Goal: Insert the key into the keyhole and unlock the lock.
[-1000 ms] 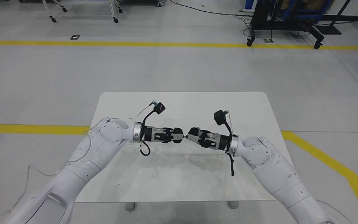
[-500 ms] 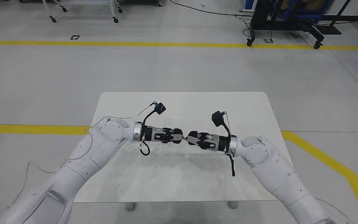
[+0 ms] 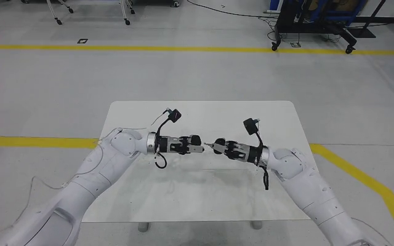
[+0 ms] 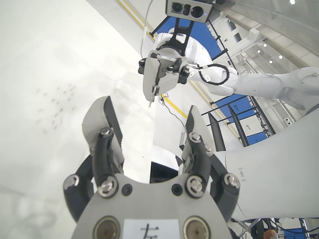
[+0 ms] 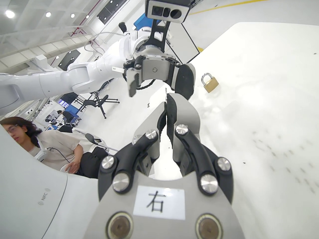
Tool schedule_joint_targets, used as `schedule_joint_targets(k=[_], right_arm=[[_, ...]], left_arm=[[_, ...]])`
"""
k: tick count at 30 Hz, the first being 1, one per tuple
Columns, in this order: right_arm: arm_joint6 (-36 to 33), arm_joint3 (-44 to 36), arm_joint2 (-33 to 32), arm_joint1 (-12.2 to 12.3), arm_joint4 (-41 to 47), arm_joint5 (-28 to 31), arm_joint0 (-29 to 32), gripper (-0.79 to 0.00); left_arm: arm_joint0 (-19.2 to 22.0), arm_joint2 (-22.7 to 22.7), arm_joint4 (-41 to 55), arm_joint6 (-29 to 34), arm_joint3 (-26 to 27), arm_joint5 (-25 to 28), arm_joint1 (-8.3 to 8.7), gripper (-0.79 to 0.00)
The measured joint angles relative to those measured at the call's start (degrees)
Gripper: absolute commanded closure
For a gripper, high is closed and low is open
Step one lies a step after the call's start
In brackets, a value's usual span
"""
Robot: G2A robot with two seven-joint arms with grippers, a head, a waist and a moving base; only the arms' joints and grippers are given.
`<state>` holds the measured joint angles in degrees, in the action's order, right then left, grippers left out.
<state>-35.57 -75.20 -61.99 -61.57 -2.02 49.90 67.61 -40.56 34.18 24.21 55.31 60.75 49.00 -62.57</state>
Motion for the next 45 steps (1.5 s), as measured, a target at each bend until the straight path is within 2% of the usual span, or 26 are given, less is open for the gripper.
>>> schedule_joint_targets(k=[7,18,21,24,26,29,31,33,35,37,40,41,43,45], right_arm=[[2.87,1.67,-7.95,1.92,5.00,8.17,4.06,0.000],[2.37,1.35,-8.29,2.07,6.08,8.09,4.33,0.000],[2.37,1.35,-8.30,2.07,6.09,8.10,4.33,0.000],[2.37,1.35,-8.30,2.07,6.09,8.10,4.33,0.000],[2.37,1.35,-8.30,2.07,6.09,8.10,4.33,0.000],[2.37,1.35,-8.30,2.07,6.09,8.10,4.33,0.000],[2.37,1.35,-8.30,2.07,6.09,8.10,4.33,0.000],[2.37,1.35,-8.30,2.07,6.09,8.10,4.33,0.000],[2.37,1.35,-8.30,2.07,6.09,8.10,4.33,0.000],[2.37,1.35,-8.30,2.07,6.09,8.10,4.33,0.000],[2.37,1.35,-8.30,2.07,6.09,8.10,4.33,0.000],[2.37,1.35,-8.30,2.07,6.09,8.10,4.33,0.000],[2.37,1.35,-8.30,2.07,6.09,8.10,4.33,0.000],[2.37,1.35,-8.30,2.07,6.09,8.10,4.33,0.000]], left_arm=[[-2.54,4.86,-1.12,-2.48,3.31,2.46,3.70,-0.785],[-2.85,4.95,-1.09,-2.83,3.48,2.43,3.70,-0.785],[-4.46,8.32,-4.35,-6.54,3.58,3.94,4.83,-0.785],[-7.72,14.59,-13.91,-11.45,6.44,5.79,7.20,-0.785],[-11.75,20.24,-21.69,-15.25,10.62,4.68,9.21,-0.785],[-18.97,28.30,-34.20,-19.47,18.70,-1.95,11.80,-0.785],[-24.20,32.33,-43.94,-21.64,25.02,-9.61,12.94,-0.785],[-27.89,33.49,-51.86,-22.14,29.77,-15.96,13.36,-0.785],[-30.41,32.79,-60.64,-22.33,33.44,-23.42,13.36,-0.785],[-31.23,30.70,-68.28,-22.35,35.08,-30.41,12.94,-0.785],[-30.10,27.34,-74.63,-21.19,34.63,-37.29,12.05,-0.785],[-29.56,26.42,-75.87,-20.98,34.14,-38.88,11.75,-0.785],[-28.29,24.41,-76.73,-20.36,32.75,-40.86,11.03,-0.733],[-27.06,23.04,-75.89,-19.81,31.18,-40.73,10.45,-0.693]])
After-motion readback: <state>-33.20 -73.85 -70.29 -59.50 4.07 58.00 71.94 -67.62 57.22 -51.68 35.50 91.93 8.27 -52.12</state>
